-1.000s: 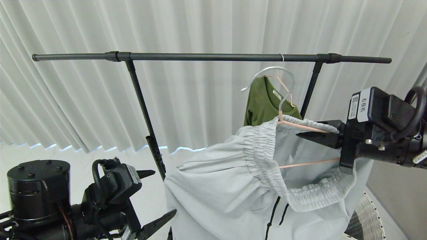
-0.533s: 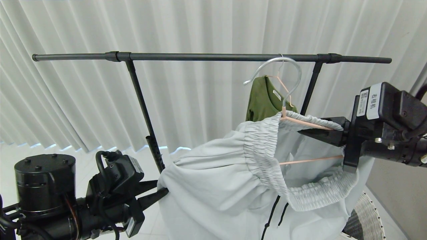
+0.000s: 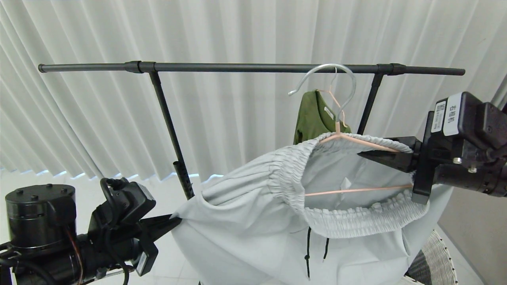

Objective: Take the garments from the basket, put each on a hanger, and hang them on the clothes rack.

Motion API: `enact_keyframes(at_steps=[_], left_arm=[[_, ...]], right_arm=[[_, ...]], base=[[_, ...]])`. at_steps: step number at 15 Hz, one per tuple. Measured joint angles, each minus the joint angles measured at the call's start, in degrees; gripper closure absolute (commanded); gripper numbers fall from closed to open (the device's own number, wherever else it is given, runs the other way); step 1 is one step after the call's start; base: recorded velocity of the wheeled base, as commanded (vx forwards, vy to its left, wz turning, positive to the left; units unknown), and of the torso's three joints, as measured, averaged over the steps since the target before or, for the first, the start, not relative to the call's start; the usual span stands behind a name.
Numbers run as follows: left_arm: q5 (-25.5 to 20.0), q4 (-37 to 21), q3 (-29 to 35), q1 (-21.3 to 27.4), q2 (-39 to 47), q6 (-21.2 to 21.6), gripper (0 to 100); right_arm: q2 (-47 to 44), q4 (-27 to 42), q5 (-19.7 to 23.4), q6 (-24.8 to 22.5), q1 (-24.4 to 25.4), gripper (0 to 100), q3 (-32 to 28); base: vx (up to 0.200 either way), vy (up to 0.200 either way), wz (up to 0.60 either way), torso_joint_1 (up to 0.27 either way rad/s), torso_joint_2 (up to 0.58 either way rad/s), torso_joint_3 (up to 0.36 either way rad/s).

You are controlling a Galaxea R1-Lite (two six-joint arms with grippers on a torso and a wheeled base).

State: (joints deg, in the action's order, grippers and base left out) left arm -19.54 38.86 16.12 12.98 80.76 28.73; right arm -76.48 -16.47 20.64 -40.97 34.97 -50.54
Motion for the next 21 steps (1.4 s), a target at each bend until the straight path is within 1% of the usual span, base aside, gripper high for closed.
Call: enact_keyframes(at_steps=[4, 8, 10, 13, 14, 16, 21], left_arm=[[0.3, 0.0, -1.4, -1.7, -0.3, 0.1, 100], [3.7, 0.0, -2.7, -4.7, 0.2, 0.2, 100], [3.8, 0.0, -2.8, -5.1, 0.2, 0.2, 100], [3.7, 0.0, -2.9, -4.1, 0.0, 0.2, 100], [3.7, 0.0, -2.8, -3.6, -0.1, 0.2, 0], [3.8, 1.0, -2.8, -3.2, -0.3, 0.1, 0], [3.7, 1.1, -3.0, -3.1, -0.8, -0.1, 0]], right_arm=[[0.2, 0.0, -0.1, 0.4, -0.1, 100, 0.0], [0.1, 0.0, -0.1, 0.7, -0.2, 100, 0.0], [0.1, 0.0, -0.1, 0.8, -0.2, 100, -0.1], [0.1, 0.0, -0.3, 1.0, -0.3, 100, -0.1], [0.1, 0.0, -0.3, 1.2, -0.3, 100, -0.1], [0.0, -0.1, -0.3, 1.2, -0.3, 100, -0.1], [0.0, -0.1, -0.3, 1.2, -1.2, 100, -0.1]], base=[[0.000, 0.000, 0.00, 0.000, 0.00, 0.000], [0.000, 0.000, 0.00, 0.000, 0.00, 0.000], [0.000, 0.000, 0.00, 0.000, 0.00, 0.000], [0.000, 0.000, 0.00, 0.000, 0.00, 0.000], [0.000, 0.000, 0.00, 0.000, 0.00, 0.000], [0.000, 0.000, 0.00, 0.000, 0.00, 0.000], [0.000, 0.000, 0.00, 0.000, 0.00, 0.000]])
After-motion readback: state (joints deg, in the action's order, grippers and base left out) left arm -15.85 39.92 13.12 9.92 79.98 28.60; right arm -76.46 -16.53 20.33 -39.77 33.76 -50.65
